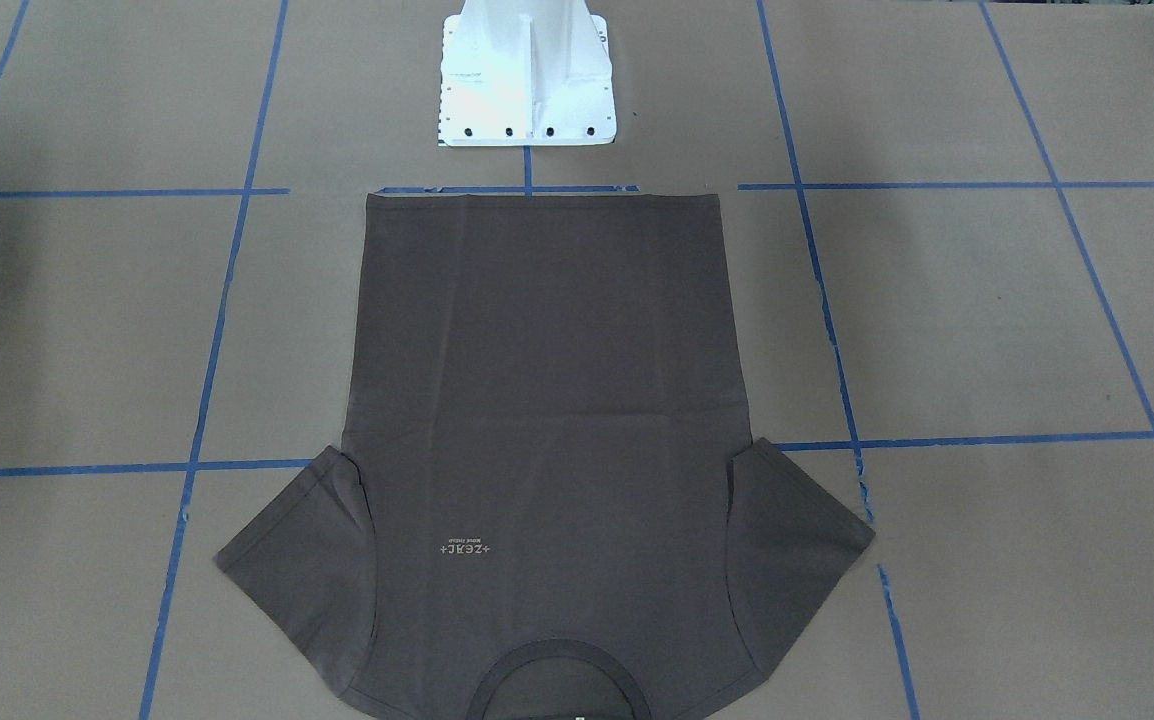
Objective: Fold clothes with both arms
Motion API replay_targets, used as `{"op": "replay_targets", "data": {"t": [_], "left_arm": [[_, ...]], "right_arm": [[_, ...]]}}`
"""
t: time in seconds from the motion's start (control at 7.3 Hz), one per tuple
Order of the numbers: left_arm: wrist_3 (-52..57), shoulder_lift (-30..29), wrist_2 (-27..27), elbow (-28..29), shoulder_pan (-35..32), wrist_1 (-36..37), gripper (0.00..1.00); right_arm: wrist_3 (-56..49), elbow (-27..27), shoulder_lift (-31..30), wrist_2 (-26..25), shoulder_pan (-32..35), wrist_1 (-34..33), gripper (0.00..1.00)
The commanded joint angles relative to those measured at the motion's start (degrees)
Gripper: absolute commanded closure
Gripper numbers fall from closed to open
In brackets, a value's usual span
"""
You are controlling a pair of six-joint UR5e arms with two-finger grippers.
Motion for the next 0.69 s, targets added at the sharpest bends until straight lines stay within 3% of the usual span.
{"op": "replay_targets", "data": {"t": [0.0, 0.27, 0.55], "left_arm": [[0.00, 0.03, -0.78, -0.37, -0.03, 0.07, 0.00], [-0.53, 0.29, -2.10, -1.33, -0.03, -0.19, 0.00], [-0.18, -0.58, -4.82, -1.69, 0.05, -0.80, 0.00]], "right_arm": [[0.11, -0.59, -0.31, 1.82, -0.02, 1.13, 0.00], [0.11, -0.33, -0.31, 5.68, -1.50, 1.31, 0.00], [3.07, -0.15, 0.39, 5.87, -4.92, 3.15, 0.00]]}}
